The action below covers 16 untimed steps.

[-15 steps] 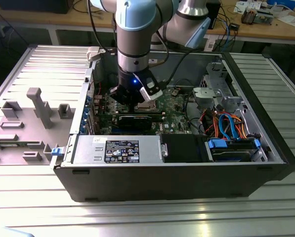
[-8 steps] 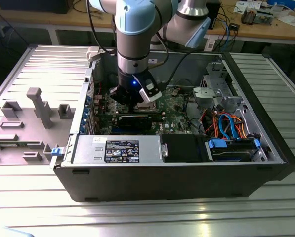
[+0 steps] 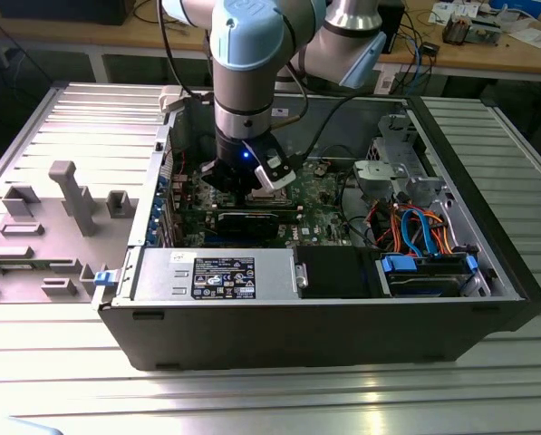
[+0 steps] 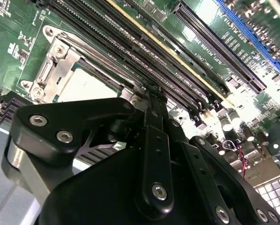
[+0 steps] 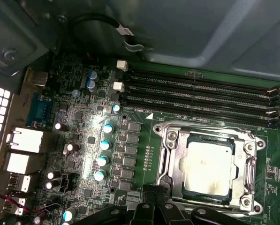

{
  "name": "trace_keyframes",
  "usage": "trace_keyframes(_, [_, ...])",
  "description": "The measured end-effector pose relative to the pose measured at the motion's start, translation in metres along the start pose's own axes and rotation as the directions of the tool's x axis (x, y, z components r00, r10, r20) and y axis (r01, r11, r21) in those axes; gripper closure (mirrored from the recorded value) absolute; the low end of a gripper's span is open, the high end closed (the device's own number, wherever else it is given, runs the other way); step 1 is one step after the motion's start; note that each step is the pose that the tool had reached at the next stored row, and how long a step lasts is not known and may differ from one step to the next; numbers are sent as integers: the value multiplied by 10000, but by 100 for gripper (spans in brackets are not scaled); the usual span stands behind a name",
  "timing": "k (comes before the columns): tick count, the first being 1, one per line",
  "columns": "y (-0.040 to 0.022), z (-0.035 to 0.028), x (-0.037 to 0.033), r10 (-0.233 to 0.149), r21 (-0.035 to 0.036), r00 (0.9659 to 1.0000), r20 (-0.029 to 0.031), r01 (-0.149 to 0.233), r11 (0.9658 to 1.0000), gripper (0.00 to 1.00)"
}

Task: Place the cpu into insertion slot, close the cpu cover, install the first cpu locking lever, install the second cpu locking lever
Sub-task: 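Install the second cpu locking lever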

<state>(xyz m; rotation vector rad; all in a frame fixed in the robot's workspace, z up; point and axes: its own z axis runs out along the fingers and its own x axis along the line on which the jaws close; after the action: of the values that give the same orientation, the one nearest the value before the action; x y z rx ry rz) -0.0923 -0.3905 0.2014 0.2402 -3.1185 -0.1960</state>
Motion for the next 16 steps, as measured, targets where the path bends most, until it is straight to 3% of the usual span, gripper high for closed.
trace_keyframes(3, [1, -9, -1, 0, 79, 10000, -7, 0, 10000, 89])
trace_keyframes(12, [21, -162, 0, 3, 84, 10000, -10, -3, 10000, 89])
trace_keyframes(16, [22, -173, 0, 3, 84, 10000, -10, -3, 10000, 89])
